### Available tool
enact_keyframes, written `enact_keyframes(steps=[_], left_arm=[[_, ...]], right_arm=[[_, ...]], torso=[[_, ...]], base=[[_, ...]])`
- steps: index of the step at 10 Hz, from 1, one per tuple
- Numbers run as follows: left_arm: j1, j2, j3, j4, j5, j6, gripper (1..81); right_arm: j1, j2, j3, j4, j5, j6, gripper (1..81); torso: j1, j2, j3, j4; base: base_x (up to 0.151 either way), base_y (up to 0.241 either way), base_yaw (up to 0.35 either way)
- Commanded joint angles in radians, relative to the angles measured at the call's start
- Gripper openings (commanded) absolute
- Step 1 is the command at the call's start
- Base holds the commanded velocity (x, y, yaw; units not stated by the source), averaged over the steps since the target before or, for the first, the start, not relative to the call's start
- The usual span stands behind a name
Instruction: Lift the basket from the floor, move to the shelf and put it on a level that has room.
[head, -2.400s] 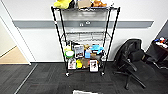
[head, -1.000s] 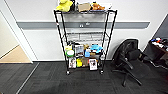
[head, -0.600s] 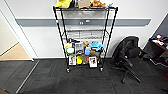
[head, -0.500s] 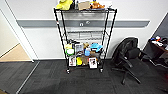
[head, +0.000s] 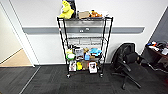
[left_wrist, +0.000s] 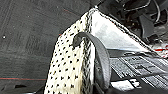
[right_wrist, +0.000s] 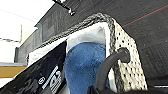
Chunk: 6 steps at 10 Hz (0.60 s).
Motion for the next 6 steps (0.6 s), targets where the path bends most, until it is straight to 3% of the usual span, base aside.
enact_keyframes(steps=[1,2,4,6], left_arm=[[-0.101,0.002,0.037,-0.017,0.02,-0.01,1.0],[-0.1,0.008,0.028,-0.015,0.02,-0.01,1.0],[-0.095,0.033,-0.003,0.018,0.04,-0.004,1.0],[-0.069,0.033,-0.001,0.051,0.031,-0.004,1.0]], right_arm=[[0.104,0.006,0.032,-0.016,0.014,-0.006,1.0],[0.103,0.006,0.03,-0.017,0.014,-0.006,1.0],[0.095,0.006,0.032,-0.017,0.014,-0.006,1.0],[0.085,0.004,0.027,-0.018,0.014,-0.006,1.0]], torso=[[0.001,-0.001,-0.002,0.0],[-0.003,0.009,0.006,0.0],[-0.004,0.01,0.076,0.0],[-0.004,0.01,0.113,0.0]], base=[[0.0,0.0,0.0],[0.0,0.0,0.0],[0.0,0.0,0.0],[0.0,0.0,0.0]])
